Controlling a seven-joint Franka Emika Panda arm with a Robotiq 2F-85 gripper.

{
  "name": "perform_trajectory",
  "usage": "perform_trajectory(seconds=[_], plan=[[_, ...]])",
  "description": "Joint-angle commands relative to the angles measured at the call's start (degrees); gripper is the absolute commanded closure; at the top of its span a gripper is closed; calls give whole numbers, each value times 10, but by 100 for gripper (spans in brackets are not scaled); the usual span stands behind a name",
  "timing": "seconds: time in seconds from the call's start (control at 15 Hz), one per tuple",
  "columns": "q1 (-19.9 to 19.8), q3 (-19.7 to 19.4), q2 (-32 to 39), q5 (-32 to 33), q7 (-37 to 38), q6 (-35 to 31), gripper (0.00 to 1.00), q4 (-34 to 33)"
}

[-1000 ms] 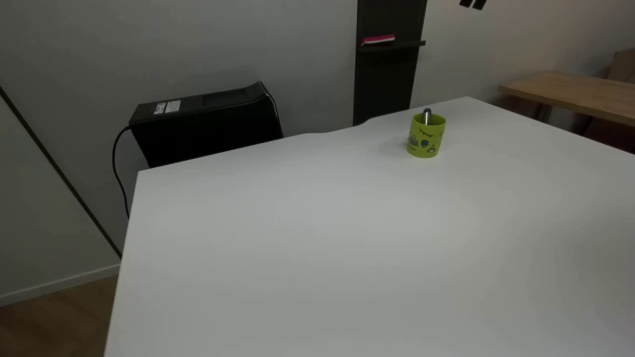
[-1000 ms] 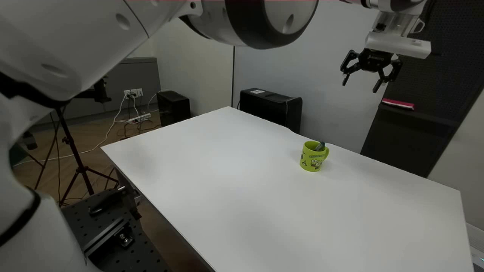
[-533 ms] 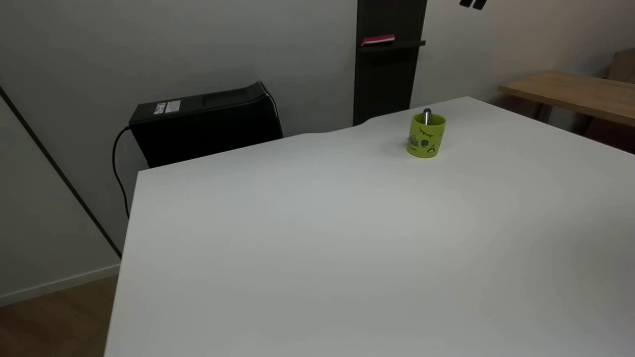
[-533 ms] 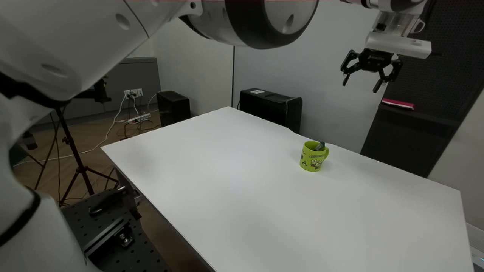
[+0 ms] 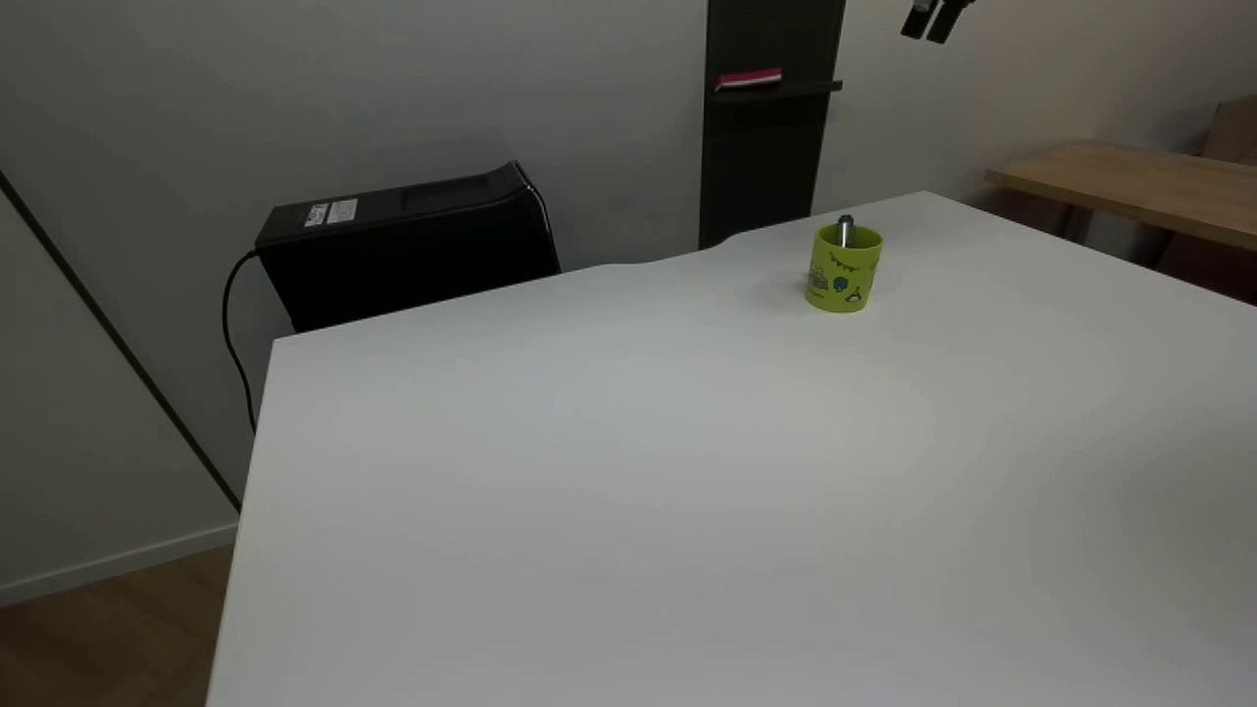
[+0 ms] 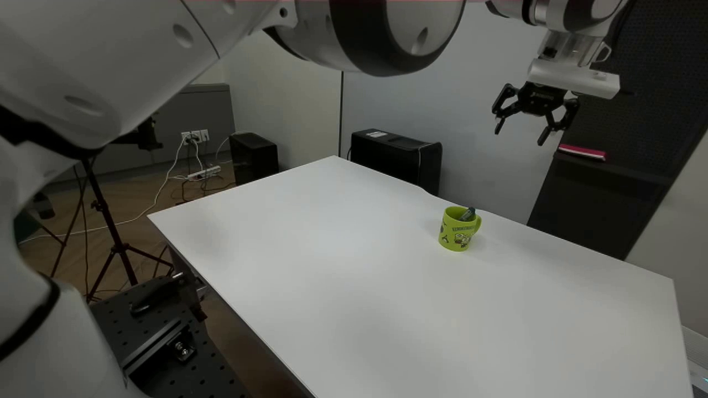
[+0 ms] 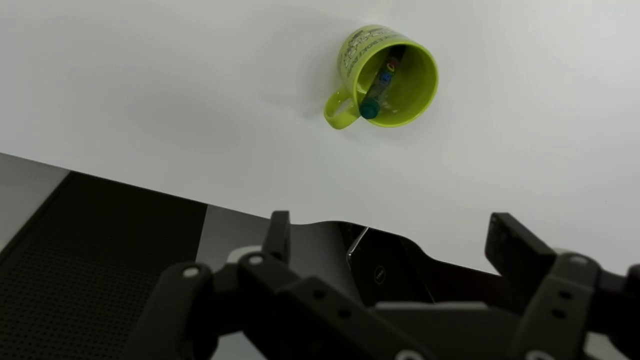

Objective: Take the marker from the cup and put it on the table

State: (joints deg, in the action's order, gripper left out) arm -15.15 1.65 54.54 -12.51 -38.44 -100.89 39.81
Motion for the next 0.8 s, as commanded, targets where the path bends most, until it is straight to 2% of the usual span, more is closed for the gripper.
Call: perform_trajectory(seconds=[0.0, 0.73], plan=[[9, 4, 10, -2, -2, -17, 0, 14], [34, 12, 49, -1, -2, -45, 0, 31]])
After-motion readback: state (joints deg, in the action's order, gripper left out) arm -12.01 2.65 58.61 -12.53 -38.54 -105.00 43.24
